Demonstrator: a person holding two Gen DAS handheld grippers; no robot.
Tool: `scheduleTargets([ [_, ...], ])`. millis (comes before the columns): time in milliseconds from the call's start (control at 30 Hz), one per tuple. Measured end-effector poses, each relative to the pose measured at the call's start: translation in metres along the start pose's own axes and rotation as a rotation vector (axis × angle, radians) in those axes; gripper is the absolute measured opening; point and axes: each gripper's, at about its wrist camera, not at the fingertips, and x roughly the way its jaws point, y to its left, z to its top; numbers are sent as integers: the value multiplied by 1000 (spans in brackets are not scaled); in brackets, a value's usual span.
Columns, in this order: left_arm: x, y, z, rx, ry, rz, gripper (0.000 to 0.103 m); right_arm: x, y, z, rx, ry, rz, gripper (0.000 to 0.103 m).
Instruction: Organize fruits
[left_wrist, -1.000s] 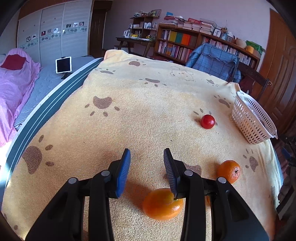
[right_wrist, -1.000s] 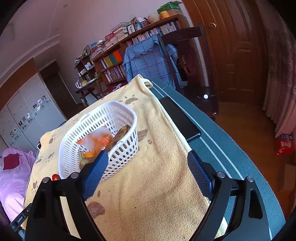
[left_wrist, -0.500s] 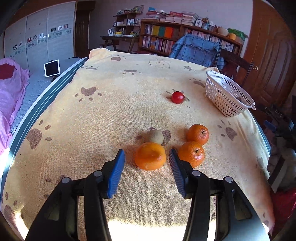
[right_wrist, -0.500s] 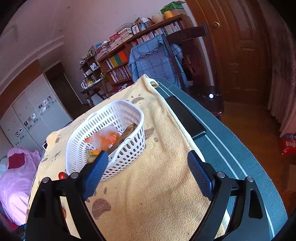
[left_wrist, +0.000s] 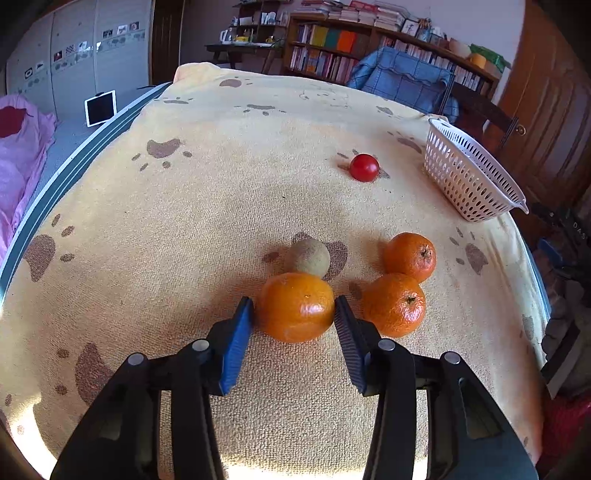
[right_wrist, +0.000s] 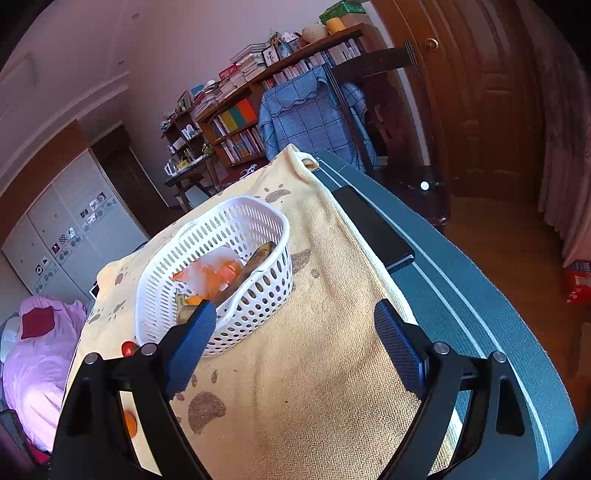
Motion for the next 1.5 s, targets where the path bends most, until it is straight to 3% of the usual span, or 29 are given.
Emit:
scheduleTargets([
  [333, -16, 0, 15, -6, -50, 21, 42, -1, 1, -2, 7, 3, 7, 89],
  [667, -20, -51, 59, 100, -114, -22, 42, -1, -1, -6, 28, 14, 16, 89],
  [933, -6, -117, 95, 214, -144, -97, 42, 2, -8, -9, 67, 35, 10, 89],
  [1167, 19, -160, 126, 254, -146, -158, 42, 6, -13, -8, 88, 44, 11, 89],
  [1500, 67, -183, 157, 263, -122, -141, 42, 6, -13, -8, 92, 44, 11, 90],
])
